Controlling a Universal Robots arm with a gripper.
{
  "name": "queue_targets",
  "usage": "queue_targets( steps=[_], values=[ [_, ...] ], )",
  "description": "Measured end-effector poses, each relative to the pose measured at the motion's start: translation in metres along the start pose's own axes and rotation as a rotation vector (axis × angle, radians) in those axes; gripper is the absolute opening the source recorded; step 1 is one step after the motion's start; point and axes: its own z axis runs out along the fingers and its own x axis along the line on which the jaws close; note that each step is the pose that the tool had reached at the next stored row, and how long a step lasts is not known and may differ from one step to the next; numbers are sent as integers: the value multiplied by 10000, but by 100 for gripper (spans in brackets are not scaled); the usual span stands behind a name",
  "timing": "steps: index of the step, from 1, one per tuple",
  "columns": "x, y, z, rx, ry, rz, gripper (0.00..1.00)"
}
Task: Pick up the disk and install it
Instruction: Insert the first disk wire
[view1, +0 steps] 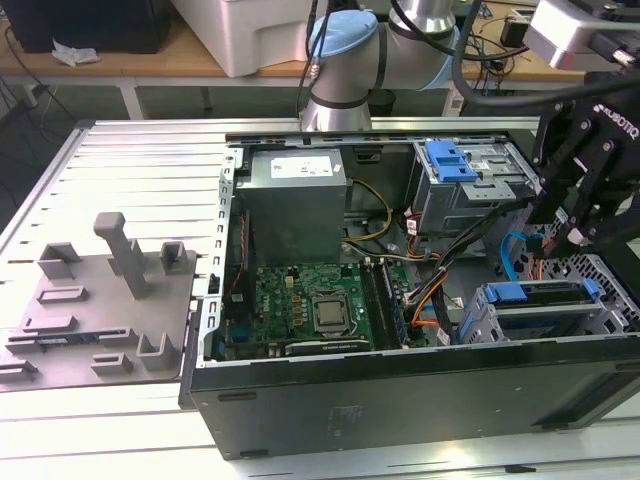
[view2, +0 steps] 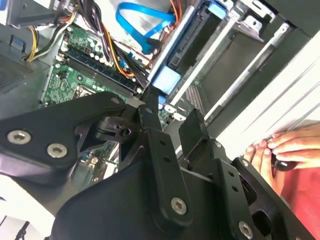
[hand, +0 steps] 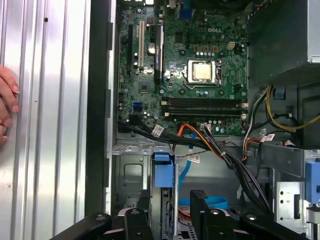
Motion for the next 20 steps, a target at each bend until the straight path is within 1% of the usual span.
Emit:
queue_targets(
  steps=[2,3,4,5,6,7,8,10,11,12,14,16,18,20],
  values=[
    [-142,-12,1,-4,104,4,44],
    [-169,-34,-2,-6,179,7,44],
    [-181,-61,-2,-8,233,12,44],
    [-193,-111,-3,-12,315,15,44],
    [-198,-148,-4,-14,372,17,44],
    [-203,-192,-7,-18,453,22,44],
    [-213,-291,-11,-25,653,32,44],
    [-220,-369,-13,-32,815,47,44],
    [-228,-420,-14,-36,911,68,44],
    [-233,-467,-5,-41,929,153,44],
    [-233,-504,12,-49,919,340,44],
    [-232,-546,39,-63,903,677,44],
    [-238,-591,42,-65,917,741,44],
    [-238,-588,41,-67,922,744,44]
  ],
)
